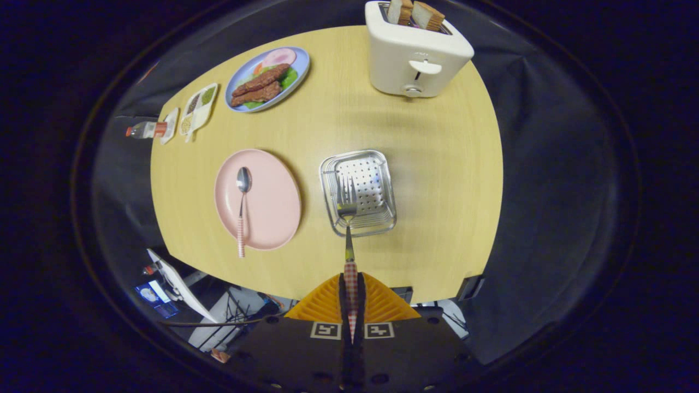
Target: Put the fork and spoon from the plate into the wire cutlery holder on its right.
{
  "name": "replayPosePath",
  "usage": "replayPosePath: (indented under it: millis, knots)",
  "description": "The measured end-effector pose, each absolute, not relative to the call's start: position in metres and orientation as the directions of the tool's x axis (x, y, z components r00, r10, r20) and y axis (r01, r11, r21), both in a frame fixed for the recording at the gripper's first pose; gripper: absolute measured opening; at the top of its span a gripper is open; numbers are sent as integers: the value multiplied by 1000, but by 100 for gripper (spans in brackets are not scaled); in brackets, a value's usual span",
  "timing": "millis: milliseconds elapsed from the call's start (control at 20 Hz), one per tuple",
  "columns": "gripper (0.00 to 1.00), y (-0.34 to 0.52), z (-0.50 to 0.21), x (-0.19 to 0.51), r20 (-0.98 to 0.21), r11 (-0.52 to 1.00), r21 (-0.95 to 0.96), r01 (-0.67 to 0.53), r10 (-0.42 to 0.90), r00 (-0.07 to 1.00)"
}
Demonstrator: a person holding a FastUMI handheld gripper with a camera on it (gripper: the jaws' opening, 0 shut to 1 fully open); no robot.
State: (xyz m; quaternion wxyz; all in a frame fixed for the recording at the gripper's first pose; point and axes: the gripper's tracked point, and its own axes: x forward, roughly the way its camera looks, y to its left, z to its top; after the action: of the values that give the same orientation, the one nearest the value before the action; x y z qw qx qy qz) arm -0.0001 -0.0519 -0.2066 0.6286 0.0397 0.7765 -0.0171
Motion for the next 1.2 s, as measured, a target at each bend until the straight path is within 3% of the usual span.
replayPosePath:
  millis: [350,600,750,800,900,1100,1200]
  knots:
    - [1,-55,-237,11,-954,994,-17,105,16,-300]
    - [7,-58,-242,26,-967,992,-30,123,3,-255]
    - [15,-57,-242,36,-979,989,2,148,32,-203]
    - [32,-58,-239,38,-984,989,2,147,29,-177]
    - [42,-55,-229,48,-997,993,25,117,34,-72]
    - [65,-33,-191,99,-923,995,99,32,80,376]
    - [83,-16,-169,104,-831,995,96,-15,88,550]
